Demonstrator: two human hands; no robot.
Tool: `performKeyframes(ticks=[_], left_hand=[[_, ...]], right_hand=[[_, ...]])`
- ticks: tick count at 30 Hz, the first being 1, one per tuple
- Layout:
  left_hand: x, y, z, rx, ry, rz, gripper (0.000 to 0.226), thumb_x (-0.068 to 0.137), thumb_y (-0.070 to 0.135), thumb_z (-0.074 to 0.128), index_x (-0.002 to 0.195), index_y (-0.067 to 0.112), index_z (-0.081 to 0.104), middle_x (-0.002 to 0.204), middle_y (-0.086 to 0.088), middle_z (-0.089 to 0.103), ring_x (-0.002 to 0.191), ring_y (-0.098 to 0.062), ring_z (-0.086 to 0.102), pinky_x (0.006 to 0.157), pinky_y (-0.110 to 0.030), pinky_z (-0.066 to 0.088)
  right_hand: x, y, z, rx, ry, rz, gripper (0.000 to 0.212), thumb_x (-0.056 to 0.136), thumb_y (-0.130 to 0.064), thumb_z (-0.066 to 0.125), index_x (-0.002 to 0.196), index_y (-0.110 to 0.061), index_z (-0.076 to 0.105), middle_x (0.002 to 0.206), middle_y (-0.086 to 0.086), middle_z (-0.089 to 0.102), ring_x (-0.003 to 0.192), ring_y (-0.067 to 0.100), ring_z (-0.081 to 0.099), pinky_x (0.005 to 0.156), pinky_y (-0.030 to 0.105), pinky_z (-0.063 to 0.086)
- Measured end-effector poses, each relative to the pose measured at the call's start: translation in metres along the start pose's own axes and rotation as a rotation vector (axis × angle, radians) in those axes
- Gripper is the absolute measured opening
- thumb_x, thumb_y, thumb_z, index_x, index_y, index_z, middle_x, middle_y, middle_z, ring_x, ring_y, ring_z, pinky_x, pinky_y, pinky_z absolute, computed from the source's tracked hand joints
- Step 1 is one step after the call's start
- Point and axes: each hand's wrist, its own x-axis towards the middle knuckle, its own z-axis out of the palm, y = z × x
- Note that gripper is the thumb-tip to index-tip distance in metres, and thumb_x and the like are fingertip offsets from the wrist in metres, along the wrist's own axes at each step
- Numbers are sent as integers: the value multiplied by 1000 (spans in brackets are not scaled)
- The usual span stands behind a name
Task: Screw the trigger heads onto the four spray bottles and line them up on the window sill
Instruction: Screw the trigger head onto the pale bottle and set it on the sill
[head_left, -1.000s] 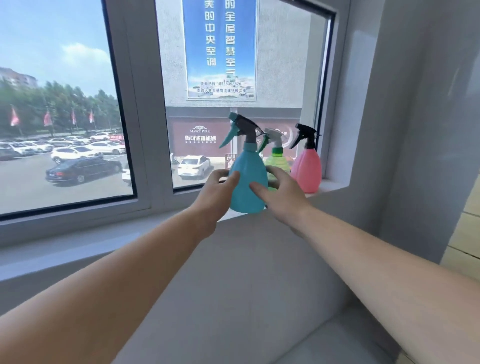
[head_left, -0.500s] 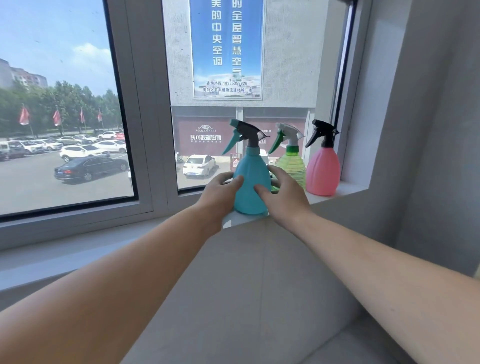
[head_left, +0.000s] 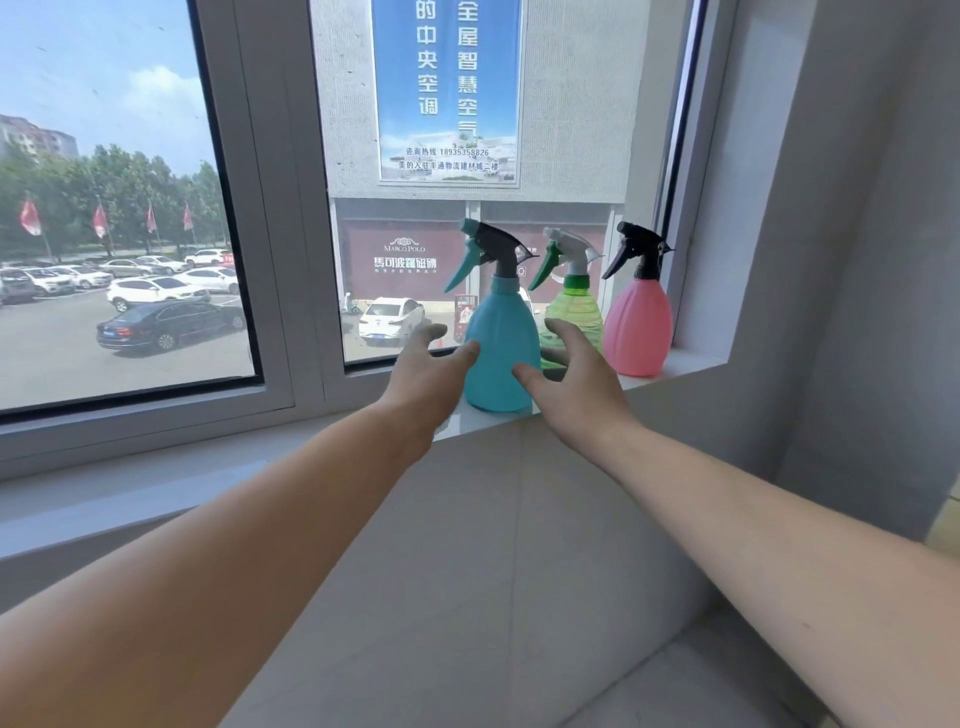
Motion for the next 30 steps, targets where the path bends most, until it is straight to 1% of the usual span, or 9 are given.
performKeyframes(ticks=[3, 6, 9, 12, 17, 19, 22, 26, 30], left_hand=[[-19, 5, -4, -2, 83, 63, 48, 97, 33, 65, 139, 20, 46, 122, -4, 61, 86, -9, 56, 64, -22, 39], [-42, 2, 1, 28, 126, 156, 33, 94, 32, 68, 120, 20, 53, 114, -9, 65, 77, -8, 56, 55, -20, 41], [-68, -18, 12, 100, 75, 211, 22, 92, 28, 70, 107, 17, 58, 91, -6, 66, 63, -6, 54, 48, -12, 43], [-89, -52, 32, 185, -13, 172, 17, 89, 26, 71, 94, 10, 65, 73, 1, 61, 51, -2, 50, 46, -13, 40], [-110, -145, 81, 335, -369, -176, 24, 90, 29, 69, 101, 8, 65, 78, -1, 61, 67, -20, 59, 61, -31, 49], [-118, -187, 97, 397, -513, -326, 29, 91, 30, 70, 105, 6, 63, 86, -5, 60, 77, -23, 60, 66, -33, 51], [-125, -252, 120, 579, -691, -448, 26, 90, 34, 71, 95, 12, 58, 88, -10, 58, 78, -25, 58, 70, -33, 50], [-134, -325, 142, 777, -864, -564, 51, 91, 46, 69, 126, 13, 55, 113, -3, 53, 102, -22, 56, 91, -36, 52], [-150, -382, 166, 790, -909, -664, 74, 88, 52, 70, 146, 13, 44, 145, -8, 50, 126, -24, 54, 92, -28, 46]], right_hand=[[-12, 7, -9, 11, 30, 1, 58, 90, -37, 68, 144, -31, 45, 134, -1, 62, 114, 17, 63, 101, 41, 52], [-31, 22, -21, 34, 59, 25, 47, 91, -36, 68, 134, -26, 53, 117, -3, 65, 98, 12, 65, 88, 32, 54], [-57, 50, -33, 38, 80, 78, 33, 91, -32, 68, 122, -23, 58, 102, -5, 67, 86, 6, 64, 75, 23, 50], [-86, 92, -41, -8, 91, 154, 28, 91, -27, 69, 117, -21, 59, 94, -6, 66, 81, 10, 64, 75, 26, 50], [-143, 187, -45, -139, -30, 385, 20, 92, -28, 68, 109, -20, 61, 93, -3, 67, 84, 17, 62, 76, 28, 45], [-164, 231, -42, -176, -123, 504, 14, 90, -30, 70, 98, -21, 63, 92, 4, 71, 84, 22, 65, 75, 30, 46], [-192, 294, -32, -170, -270, 700, 11, 89, -31, 70, 85, -24, 63, 88, 11, 74, 78, 24, 65, 69, 35, 49], [-224, 355, -12, -165, -350, 863, 14, 91, -26, 69, 95, -13, 66, 91, 12, 69, 80, 24, 64, 65, 29, 47], [-242, 414, 18, -115, -324, 983, 39, 87, -34, 74, 115, -8, 65, 106, 10, 66, 98, 29, 66, 79, 31, 48]])
